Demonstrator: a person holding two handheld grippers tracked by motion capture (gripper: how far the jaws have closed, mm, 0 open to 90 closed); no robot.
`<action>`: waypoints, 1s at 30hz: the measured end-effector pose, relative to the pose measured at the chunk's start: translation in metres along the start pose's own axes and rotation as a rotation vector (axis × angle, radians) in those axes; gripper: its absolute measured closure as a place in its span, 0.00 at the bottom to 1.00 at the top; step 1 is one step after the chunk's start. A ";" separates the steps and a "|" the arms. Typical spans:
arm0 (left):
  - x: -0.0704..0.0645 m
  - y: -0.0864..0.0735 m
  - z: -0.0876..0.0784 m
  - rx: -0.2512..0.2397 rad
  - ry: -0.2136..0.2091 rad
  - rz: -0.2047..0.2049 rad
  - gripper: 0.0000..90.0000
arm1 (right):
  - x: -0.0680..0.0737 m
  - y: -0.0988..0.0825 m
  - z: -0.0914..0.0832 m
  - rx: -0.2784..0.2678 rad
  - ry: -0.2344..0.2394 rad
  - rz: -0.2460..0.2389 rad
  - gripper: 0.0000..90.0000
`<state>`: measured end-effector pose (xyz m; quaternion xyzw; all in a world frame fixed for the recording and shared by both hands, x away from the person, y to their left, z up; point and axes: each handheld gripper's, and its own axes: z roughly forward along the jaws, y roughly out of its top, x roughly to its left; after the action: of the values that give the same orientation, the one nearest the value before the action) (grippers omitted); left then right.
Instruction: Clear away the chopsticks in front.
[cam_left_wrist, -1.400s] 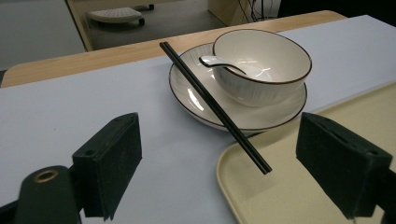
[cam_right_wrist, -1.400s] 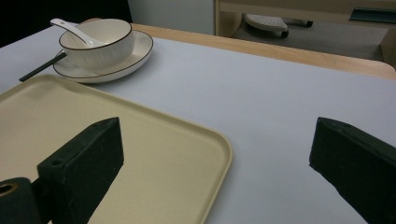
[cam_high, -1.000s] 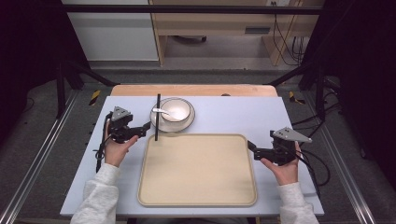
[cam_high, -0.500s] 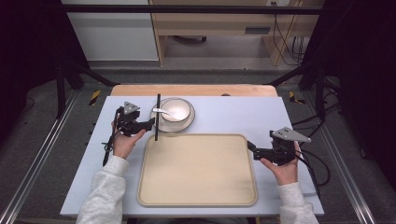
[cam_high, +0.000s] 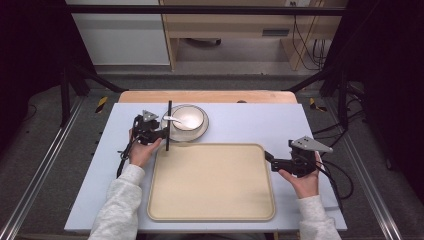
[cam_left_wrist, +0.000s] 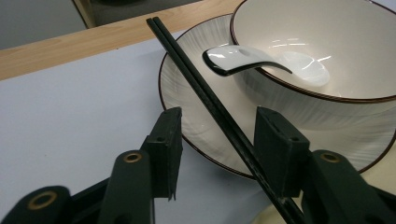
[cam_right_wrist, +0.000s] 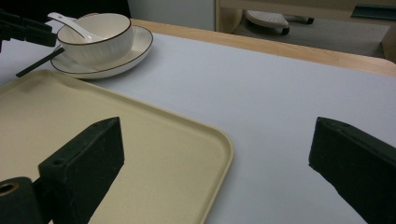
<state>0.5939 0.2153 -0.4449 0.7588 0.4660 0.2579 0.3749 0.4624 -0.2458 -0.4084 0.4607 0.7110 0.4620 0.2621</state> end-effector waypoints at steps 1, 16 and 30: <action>0.000 0.000 0.001 0.000 -0.003 0.000 0.62 | 0.000 0.000 0.000 0.001 0.000 0.000 0.04; 0.000 0.000 0.010 0.017 -0.017 -0.038 0.83 | 0.000 0.000 0.001 0.006 -0.002 -0.007 0.04; 0.001 -0.001 0.012 0.024 -0.024 -0.037 0.93 | 0.000 -0.001 0.001 0.011 -0.001 -0.012 0.04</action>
<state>0.6027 0.2124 -0.4529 0.7577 0.4783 0.2363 0.3760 0.4627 -0.2452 -0.4095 0.4582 0.7162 0.4564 0.2625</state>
